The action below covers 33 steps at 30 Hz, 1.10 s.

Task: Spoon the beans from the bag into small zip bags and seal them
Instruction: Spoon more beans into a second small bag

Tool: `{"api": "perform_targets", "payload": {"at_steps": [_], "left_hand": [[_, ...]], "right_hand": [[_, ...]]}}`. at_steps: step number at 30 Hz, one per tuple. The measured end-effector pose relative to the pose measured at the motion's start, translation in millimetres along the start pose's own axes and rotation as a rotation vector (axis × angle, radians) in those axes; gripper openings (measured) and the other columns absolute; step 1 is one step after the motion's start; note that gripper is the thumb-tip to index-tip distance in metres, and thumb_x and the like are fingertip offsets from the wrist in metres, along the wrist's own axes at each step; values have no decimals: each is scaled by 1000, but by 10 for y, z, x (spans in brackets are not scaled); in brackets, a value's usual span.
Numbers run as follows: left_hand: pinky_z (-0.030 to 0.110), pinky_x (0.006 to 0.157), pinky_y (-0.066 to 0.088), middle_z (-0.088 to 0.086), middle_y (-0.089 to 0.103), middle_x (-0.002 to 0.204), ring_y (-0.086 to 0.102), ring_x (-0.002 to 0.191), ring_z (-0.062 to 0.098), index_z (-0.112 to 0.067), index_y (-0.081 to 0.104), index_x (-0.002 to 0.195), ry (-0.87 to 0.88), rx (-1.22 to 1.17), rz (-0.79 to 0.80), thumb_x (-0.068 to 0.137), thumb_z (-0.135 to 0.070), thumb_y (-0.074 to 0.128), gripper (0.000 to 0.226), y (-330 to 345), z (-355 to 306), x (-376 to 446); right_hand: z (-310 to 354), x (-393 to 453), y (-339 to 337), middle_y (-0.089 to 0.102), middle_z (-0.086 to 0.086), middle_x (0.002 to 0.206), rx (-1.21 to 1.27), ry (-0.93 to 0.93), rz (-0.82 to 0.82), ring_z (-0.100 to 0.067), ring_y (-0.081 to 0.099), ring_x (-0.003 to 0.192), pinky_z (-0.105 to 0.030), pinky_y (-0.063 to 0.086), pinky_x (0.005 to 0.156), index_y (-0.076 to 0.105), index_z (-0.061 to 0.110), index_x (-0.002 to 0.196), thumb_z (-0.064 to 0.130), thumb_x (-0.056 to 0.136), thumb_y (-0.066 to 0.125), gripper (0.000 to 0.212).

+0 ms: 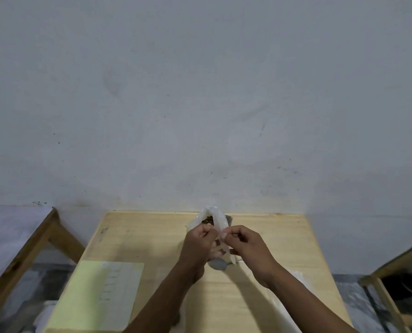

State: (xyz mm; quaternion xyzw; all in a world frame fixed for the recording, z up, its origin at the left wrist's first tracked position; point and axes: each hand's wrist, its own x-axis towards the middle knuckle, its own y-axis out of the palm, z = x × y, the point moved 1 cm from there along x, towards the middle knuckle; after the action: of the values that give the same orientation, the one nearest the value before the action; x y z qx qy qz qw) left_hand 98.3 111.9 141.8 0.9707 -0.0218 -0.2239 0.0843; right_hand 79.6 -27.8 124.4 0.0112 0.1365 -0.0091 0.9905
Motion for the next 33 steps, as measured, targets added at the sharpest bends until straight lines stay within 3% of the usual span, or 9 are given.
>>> {"api": "perform_targets", "payload": {"at_steps": [4,7,10,16,19,24,28,31,33], "left_hand": [[31,61,58,15,71,87,71,76,20,7,61,96,21,18,-50,92,-3,57,11,46,64,6],[34,64,60,13,73,95,74,80,24,-1,62,102,3,-55,-87,91,-5,63,12,89,93,-3],[37,71,62,18,74,92,74,85,31,3,66,98,-27,-45,-117,89,-10,69,16,83,135,45],[36,66,62,19,68,83,72,85,26,8,61,84,-5,128,-143,90,-6,63,15,133,197,95],[36,65,62,13,64,81,73,81,21,0,55,75,13,220,-143,91,-4,55,17,175,211,87],[42,72,62,13,62,72,72,84,30,-6,48,64,40,307,-157,90,-2,50,26,204,196,122],[51,75,59,19,65,80,69,85,34,-7,51,70,69,437,-170,80,-15,55,14,219,248,94],[41,75,55,5,64,86,65,86,29,-11,53,82,101,460,-221,83,-16,60,8,210,252,62],[31,79,46,-5,57,101,56,95,19,-18,50,103,156,427,-233,89,-10,57,17,223,236,56]], "right_hand": [[12,-23,41,74,-5,80,-262,-137,-133,-13,69,75,-20,53,69,76,18,81,14,87,67,11],[1,-1,44,72,-3,78,-368,-188,-169,-13,68,76,-29,54,71,77,18,76,20,89,67,17],[-38,5,15,73,-2,77,-342,-165,-149,-13,67,76,-34,52,74,78,24,73,25,90,67,21],[-203,97,-54,66,-12,67,-342,-93,-237,-15,53,57,-45,53,63,68,11,64,22,92,59,31],[-241,123,-43,63,-5,61,-460,-159,-304,-23,59,61,-43,53,63,64,13,63,22,93,59,32],[-276,158,34,62,0,62,-512,-199,-375,-20,58,64,-35,46,62,60,13,63,19,94,57,32],[-235,246,-62,62,0,70,-480,-222,-492,-17,56,67,-21,40,58,60,12,67,14,93,58,26],[-200,266,-50,63,4,74,-510,-249,-453,-11,58,70,-14,42,60,65,11,73,16,92,58,20],[-217,261,-13,68,6,79,-456,-236,-433,-10,63,74,-21,49,66,71,15,80,17,91,61,16]]}}
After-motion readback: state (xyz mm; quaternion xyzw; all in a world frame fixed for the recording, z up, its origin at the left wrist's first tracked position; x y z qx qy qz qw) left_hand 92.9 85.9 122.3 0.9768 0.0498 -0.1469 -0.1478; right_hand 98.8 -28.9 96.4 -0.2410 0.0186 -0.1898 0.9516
